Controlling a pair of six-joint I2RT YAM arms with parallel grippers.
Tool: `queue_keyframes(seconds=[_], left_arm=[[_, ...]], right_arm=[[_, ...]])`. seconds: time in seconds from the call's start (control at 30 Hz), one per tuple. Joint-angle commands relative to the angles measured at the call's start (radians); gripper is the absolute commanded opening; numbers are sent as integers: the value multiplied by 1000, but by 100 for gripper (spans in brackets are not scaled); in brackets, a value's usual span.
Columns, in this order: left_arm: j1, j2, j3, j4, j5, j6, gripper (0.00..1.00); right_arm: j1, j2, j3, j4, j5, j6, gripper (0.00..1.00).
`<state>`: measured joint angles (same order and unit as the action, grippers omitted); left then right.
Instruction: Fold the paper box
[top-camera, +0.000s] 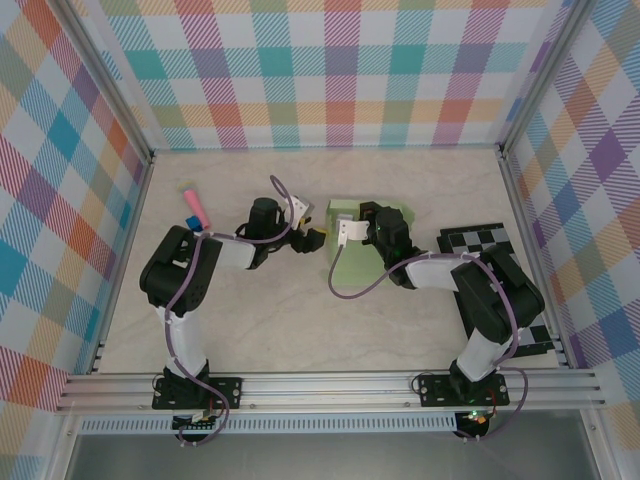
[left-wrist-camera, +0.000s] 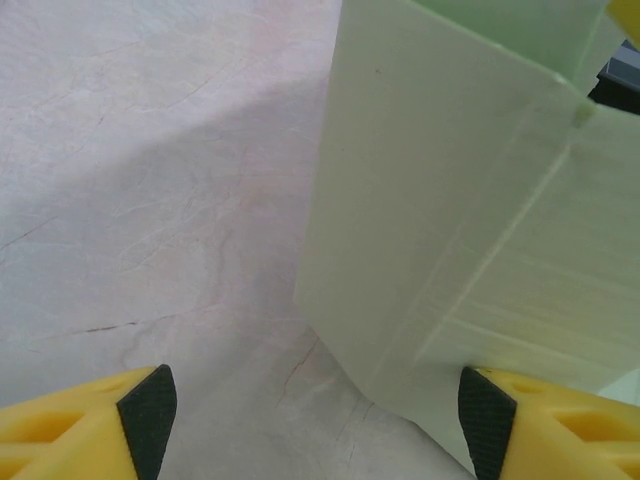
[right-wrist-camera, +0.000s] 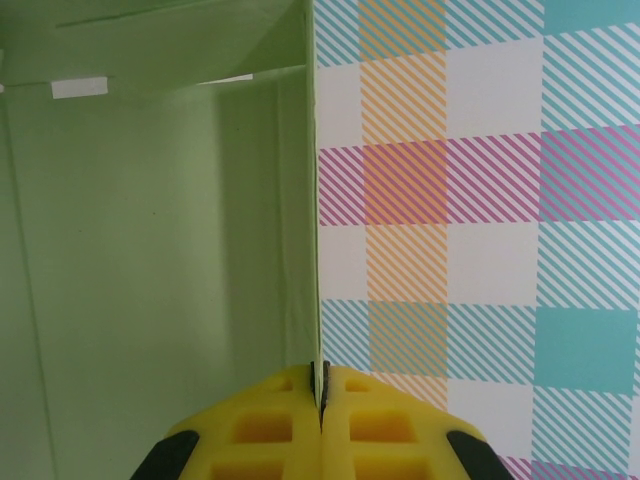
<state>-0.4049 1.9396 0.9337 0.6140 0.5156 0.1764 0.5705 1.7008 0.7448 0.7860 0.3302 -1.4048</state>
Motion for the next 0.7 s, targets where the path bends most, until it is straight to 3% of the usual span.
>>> queue_keyframes(seconds=[0.0, 0.37, 0.67], left_arm=[[-17, -12, 44, 91, 23, -3, 75], [-23, 24, 114, 118, 54, -30, 61], [-36, 83, 132, 161, 53, -95, 61]], right_arm=[[9, -9, -12, 12, -34, 33, 0], [10, -1, -5, -15, -37, 51, 0], [12, -14, -10, -60, -55, 89, 0]])
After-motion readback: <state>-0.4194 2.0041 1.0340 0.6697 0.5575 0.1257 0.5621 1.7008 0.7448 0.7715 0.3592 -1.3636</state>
